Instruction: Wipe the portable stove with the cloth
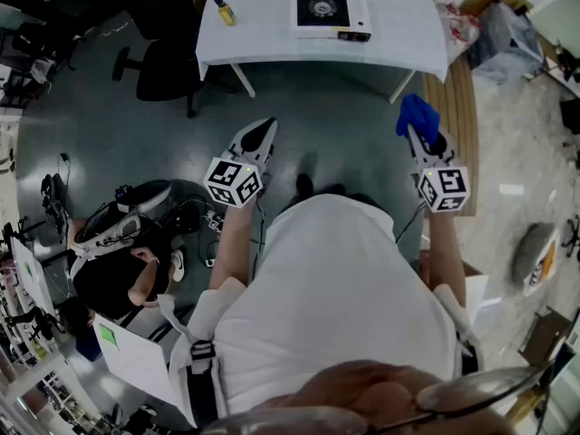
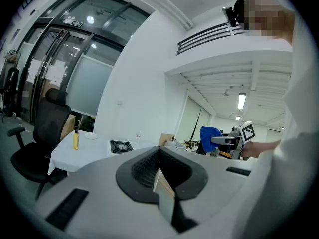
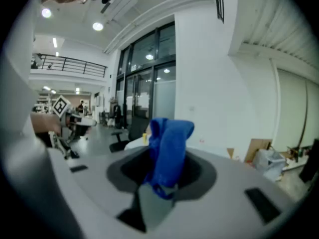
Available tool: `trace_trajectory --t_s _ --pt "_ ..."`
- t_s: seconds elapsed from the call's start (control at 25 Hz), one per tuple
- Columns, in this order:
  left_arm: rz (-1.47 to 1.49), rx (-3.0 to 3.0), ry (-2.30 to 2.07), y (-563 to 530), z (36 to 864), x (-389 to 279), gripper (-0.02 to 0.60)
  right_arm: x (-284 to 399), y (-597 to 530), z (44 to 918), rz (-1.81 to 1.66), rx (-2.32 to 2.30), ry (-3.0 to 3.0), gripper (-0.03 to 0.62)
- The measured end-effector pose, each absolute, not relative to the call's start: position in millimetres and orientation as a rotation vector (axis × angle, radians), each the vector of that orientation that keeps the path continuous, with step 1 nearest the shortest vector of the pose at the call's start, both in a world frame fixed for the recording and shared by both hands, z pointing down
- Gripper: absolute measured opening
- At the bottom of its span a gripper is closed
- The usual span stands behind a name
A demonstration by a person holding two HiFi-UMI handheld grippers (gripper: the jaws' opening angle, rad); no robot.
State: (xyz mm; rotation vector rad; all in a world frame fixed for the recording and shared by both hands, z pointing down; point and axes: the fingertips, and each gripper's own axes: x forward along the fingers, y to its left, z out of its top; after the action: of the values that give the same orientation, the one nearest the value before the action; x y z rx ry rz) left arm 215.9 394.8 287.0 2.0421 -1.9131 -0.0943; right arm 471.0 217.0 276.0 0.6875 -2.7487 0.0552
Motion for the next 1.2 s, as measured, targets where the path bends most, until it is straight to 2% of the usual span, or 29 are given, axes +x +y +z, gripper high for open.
trace_trajectory --t_s 1.2 --pt "-0.083 2.072 -1.849 381.7 303.3 174.5 0.031 442.5 209.8 286.9 0.154 0.799 -2.727 0.15"
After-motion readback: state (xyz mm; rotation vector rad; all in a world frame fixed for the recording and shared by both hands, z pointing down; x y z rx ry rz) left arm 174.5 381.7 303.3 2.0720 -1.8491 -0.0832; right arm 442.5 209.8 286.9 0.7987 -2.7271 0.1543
